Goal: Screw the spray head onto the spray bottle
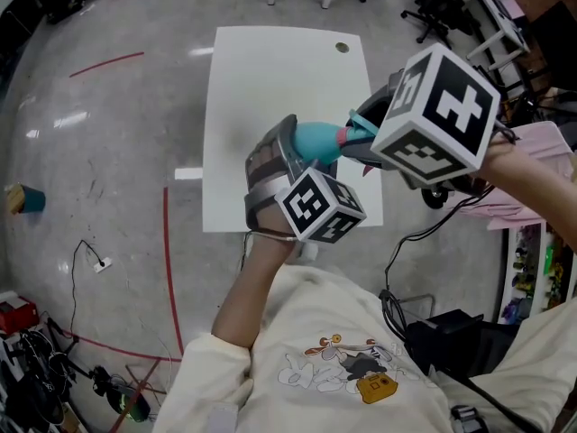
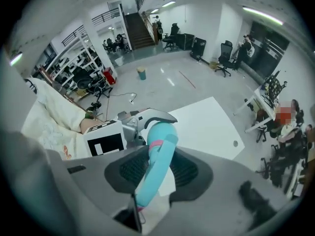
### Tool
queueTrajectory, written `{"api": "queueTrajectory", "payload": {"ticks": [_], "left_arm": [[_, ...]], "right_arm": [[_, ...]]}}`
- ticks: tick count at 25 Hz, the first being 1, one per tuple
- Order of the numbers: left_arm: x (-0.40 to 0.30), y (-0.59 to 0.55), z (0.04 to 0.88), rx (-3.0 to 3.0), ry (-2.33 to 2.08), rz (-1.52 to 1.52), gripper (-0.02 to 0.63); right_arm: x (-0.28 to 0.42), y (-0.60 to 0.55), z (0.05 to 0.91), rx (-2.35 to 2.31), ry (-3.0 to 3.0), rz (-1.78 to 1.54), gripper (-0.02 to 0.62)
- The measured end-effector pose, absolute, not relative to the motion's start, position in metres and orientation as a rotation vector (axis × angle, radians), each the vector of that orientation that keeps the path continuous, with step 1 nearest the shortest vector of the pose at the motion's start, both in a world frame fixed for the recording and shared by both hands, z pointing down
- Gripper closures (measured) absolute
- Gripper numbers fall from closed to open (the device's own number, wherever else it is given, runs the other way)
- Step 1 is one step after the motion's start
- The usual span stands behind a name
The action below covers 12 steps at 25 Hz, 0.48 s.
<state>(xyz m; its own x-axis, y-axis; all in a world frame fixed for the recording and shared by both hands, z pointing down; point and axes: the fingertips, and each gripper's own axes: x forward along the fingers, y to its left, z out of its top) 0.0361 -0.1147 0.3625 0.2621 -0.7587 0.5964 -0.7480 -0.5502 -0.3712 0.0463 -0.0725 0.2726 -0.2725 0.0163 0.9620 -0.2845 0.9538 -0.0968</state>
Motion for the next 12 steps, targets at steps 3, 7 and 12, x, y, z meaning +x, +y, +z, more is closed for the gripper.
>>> {"api": "queueTrajectory", "payload": {"ticks": [3, 7, 12], "left_arm": [[0.039, -0.115, 0.365, -2.532, 1.442, -1.164, 0.179], [0.040, -0.113, 0.371, -2.565, 1.401, -1.162, 0.179], [0.039, -0.110, 0.381, -2.638, 1.321, -1.155, 0.179]], "right_arm": [[0.046, -0.071, 0.273, 0.176, -1.817, 0.280, 0.463], [0.049, -0.068, 0.267, 0.147, -1.833, 0.274, 0.415], [0.051, -0.064, 0.251, 0.127, -1.884, 0.304, 0.405]]}}
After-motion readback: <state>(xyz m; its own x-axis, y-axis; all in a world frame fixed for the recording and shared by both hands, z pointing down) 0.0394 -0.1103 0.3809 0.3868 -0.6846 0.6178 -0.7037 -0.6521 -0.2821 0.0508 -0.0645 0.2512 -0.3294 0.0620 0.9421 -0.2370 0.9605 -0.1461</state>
